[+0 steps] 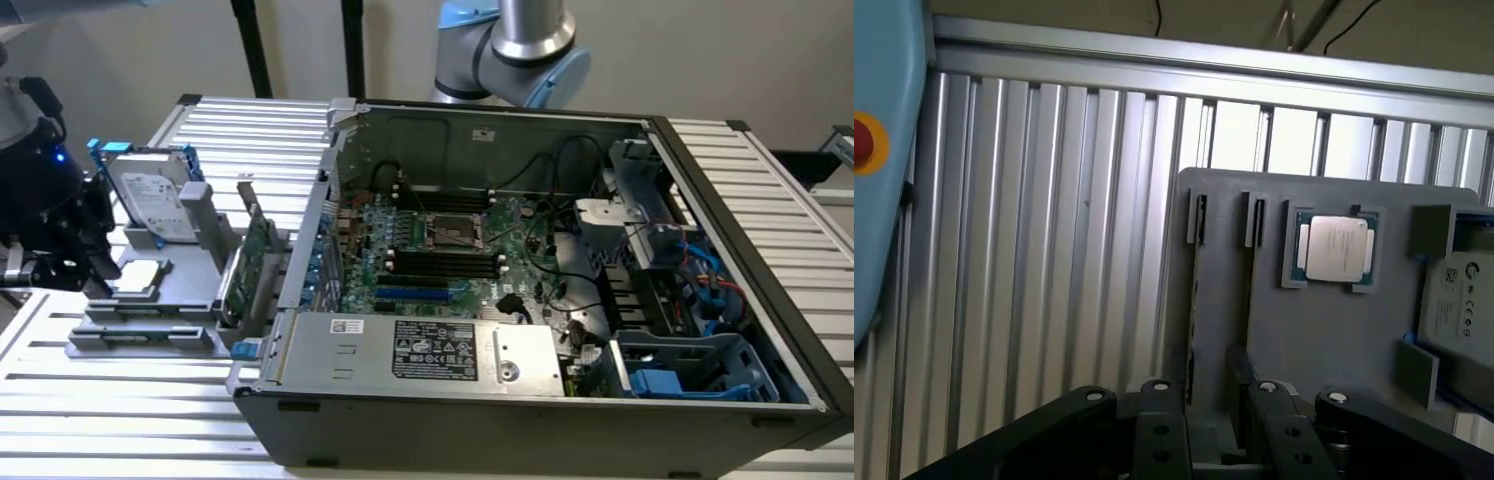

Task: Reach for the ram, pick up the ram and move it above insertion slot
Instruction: 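Pick up the ram and move it above insertion slot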

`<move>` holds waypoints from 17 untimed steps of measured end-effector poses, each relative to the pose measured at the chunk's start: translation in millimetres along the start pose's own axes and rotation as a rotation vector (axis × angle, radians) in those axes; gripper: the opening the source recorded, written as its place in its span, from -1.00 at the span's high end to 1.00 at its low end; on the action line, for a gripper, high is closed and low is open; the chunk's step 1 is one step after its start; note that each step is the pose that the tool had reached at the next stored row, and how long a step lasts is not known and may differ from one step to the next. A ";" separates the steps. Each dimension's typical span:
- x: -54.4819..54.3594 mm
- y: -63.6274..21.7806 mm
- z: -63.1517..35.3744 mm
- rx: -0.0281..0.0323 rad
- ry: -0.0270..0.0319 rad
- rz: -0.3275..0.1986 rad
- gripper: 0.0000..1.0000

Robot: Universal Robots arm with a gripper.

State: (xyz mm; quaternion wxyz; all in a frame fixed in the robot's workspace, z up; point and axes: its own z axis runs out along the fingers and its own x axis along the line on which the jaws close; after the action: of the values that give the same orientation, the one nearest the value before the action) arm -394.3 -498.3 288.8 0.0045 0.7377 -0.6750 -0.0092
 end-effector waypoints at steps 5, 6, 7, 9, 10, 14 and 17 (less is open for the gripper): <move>3.0 0.1 9.1 0.0002 -0.0001 0.006 0.39; 3.5 0.1 11.0 0.0003 -0.0002 0.007 0.39; 3.9 0.1 12.7 0.0001 0.0000 0.008 0.39; 4.6 0.1 16.4 0.0002 -0.0002 0.009 0.39; 5.0 0.1 18.1 0.0002 -0.0002 0.009 0.39; 5.5 0.0 25.6 0.0003 -0.0002 0.012 0.39; 5.9 -0.1 31.0 0.0003 -0.0003 0.013 0.39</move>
State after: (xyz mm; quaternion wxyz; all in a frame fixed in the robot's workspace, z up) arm -394.3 -504.0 257.7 0.0043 0.7333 -0.6798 -0.0092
